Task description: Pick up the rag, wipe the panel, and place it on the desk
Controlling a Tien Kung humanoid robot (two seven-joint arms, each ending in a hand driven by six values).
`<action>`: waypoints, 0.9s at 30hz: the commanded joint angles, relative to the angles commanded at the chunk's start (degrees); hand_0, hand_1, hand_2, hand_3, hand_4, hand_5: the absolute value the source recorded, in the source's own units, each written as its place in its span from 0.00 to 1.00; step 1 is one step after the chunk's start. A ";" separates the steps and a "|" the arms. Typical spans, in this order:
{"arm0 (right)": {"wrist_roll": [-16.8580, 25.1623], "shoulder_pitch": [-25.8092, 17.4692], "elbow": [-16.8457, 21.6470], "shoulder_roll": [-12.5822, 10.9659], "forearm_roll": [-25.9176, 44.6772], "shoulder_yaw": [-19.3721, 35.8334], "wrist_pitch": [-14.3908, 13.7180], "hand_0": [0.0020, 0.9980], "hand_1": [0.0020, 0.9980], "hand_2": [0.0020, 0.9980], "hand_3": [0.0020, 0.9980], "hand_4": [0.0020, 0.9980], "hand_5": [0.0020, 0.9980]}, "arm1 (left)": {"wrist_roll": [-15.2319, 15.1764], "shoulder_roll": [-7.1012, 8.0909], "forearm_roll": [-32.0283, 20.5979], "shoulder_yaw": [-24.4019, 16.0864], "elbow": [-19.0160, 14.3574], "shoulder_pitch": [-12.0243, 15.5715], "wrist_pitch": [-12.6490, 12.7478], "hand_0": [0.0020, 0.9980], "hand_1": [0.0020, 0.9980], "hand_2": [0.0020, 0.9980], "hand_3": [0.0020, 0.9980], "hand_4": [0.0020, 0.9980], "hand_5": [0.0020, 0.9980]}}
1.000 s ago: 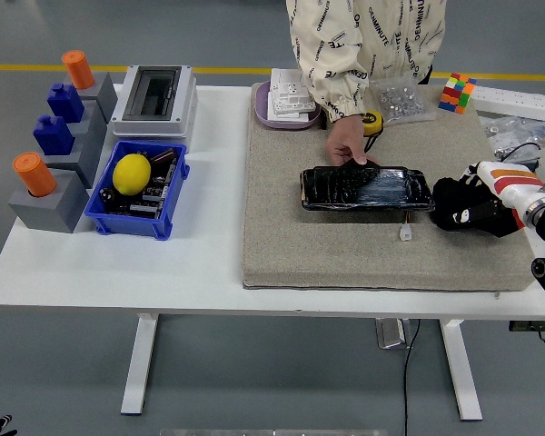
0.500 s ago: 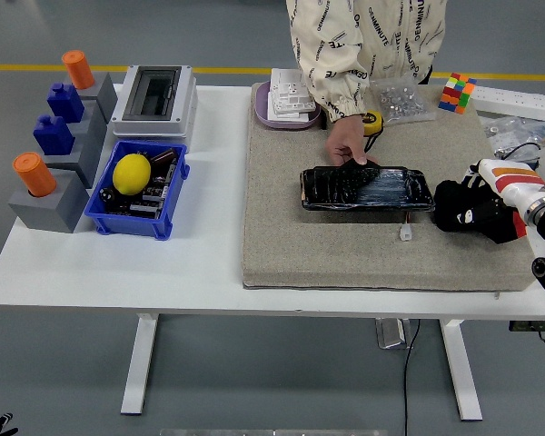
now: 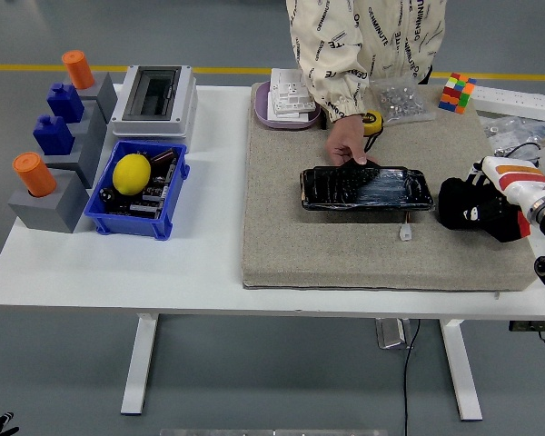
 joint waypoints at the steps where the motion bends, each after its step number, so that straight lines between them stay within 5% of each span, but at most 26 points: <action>1: -0.02 0.02 0.01 -0.02 -0.03 0.05 0.00 0.24 0.37 0.42 0.40 0.87 0.04 | 0.01 0.01 0.03 -0.03 0.00 0.00 0.01 0.73 0.72 0.77 0.63 0.70 0.58; 27: -0.54 3.28 0.88 0.16 -1.13 1.31 0.57 0.24 0.36 0.40 0.39 0.93 0.00 | -0.04 0.52 0.42 0.05 0.00 0.88 -0.06 0.73 0.72 0.77 0.63 0.70 0.58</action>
